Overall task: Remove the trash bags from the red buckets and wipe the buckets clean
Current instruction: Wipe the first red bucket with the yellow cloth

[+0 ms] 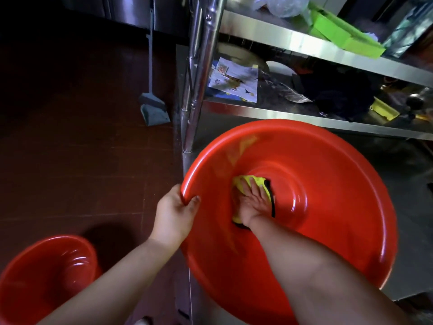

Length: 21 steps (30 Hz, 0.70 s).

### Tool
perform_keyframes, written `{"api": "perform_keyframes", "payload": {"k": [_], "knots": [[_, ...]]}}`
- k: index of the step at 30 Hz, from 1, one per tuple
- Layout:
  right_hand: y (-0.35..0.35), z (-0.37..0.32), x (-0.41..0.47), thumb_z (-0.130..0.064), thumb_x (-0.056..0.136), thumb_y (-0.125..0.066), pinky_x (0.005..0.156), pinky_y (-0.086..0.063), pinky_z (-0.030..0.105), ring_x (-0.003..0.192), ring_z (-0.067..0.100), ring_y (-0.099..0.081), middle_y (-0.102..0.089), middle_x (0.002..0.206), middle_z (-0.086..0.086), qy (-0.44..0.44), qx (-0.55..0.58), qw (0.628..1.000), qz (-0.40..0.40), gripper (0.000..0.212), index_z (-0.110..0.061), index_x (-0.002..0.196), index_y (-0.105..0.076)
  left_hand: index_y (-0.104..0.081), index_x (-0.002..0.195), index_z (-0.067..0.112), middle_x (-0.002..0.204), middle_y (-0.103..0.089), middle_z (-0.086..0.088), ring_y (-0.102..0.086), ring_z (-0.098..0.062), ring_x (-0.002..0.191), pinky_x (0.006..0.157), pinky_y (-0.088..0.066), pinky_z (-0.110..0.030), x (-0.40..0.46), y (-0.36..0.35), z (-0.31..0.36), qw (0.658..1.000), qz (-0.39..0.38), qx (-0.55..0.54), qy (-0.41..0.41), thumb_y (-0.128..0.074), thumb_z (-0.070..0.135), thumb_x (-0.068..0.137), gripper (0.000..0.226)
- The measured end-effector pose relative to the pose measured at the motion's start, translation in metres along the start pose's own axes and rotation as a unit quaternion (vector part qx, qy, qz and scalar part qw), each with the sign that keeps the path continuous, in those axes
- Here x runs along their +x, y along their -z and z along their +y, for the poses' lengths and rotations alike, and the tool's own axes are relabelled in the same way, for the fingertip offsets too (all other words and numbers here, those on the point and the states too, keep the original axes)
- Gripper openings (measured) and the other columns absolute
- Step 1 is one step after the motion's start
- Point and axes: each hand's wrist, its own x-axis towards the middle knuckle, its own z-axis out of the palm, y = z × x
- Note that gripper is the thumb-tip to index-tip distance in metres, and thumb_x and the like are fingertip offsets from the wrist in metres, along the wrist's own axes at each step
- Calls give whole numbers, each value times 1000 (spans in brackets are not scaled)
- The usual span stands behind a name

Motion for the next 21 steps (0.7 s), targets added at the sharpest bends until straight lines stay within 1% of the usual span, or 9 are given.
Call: {"api": "perform_keyframes", "payload": {"k": [2, 5, 8, 11, 13, 15, 16, 18, 21], "knots": [[2, 5, 8, -58, 85, -47, 114, 12, 43, 141, 16, 24, 16, 157, -14, 0, -16, 1000, 13, 65, -47, 143, -20, -54, 79, 31, 73, -65, 6, -63, 5, 65, 49, -45, -8, 0, 0, -1, 1000, 6, 0, -1, -64, 23, 87, 15], [7, 12, 10, -46, 96, -31, 113, 14, 42, 144, 16, 19, 12, 158, -15, -47, 6, 997, 60, 51, -47, 145, -16, -54, 78, 31, 72, -64, 8, -62, 8, 66, 50, -44, -6, -1, -1, 1, 1000, 11, 0, -4, -64, 23, 87, 16], [15, 20, 7, -46, 97, -30, 114, 11, 44, 145, 16, 16, 9, 158, -14, -91, 35, 992, 83, 51, -47, 146, -15, -54, 80, 31, 72, -64, 7, -62, 7, 67, 49, -44, -7, -6, -3, 1, 1000, 8, -6, -9, -63, 24, 88, 14], [19, 29, 5, -48, 97, -31, 113, 9, 49, 145, 20, 15, 13, 158, -12, -179, 67, 978, 89, 59, -46, 147, 0, -55, 81, 28, 70, -64, 2, -63, -2, 62, 50, -48, -15, -10, -3, -1, 1000, 20, -5, -8, -63, 26, 88, 11], [18, 37, 2, -49, 97, -32, 113, 4, 53, 145, 24, 14, 15, 158, -9, -264, 128, 953, 78, 64, -44, 147, 8, -54, 78, 27, 67, -63, 1, -62, -5, 58, 50, -48, -18, -11, -4, -2, 999, 43, -1, -6, -63, 25, 87, 13], [15, 40, -5, -49, 97, -34, 113, -3, 53, 145, 27, 11, 15, 159, -4, -329, 198, 921, 65, 67, -40, 148, 9, -54, 76, 26, 65, -61, 2, -59, -6, 55, 48, -45, -16, -13, -6, -3, 998, 68, -3, 5, -64, 24, 87, 16], [11, 39, -9, -48, 96, -35, 114, -4, 51, 145, 30, 10, 16, 159, 0, -348, 221, 909, 64, 69, -36, 149, 9, -54, 76, 26, 65, -61, 2, -59, -6, 54, 48, -44, -17, -13, -6, -3, 997, 77, -11, 13, -64, 24, 87, 16], [7, 27, -18, -51, 95, -34, 115, -2, 48, 144, 36, 7, 19, 157, 8, -391, 266, 881, 28, 75, -29, 150, 12, -54, 76, 26, 66, -62, 3, -60, -7, 57, 50, -43, -19, -12, -8, -4, 996, 83, -23, 27, -65, 24, 87, 15], [5, -3, -30, -52, 93, -40, 114, -2, 50, 143, 40, 10, 28, 153, 17, -460, 371, 806, -14, 84, -26, 148, 19, -54, 74, 27, 68, -62, 5, -60, -5, 60, 52, -42, -19, -11, -8, -4, 996, 86, -24, 30, -65, 24, 87, 17]]}}
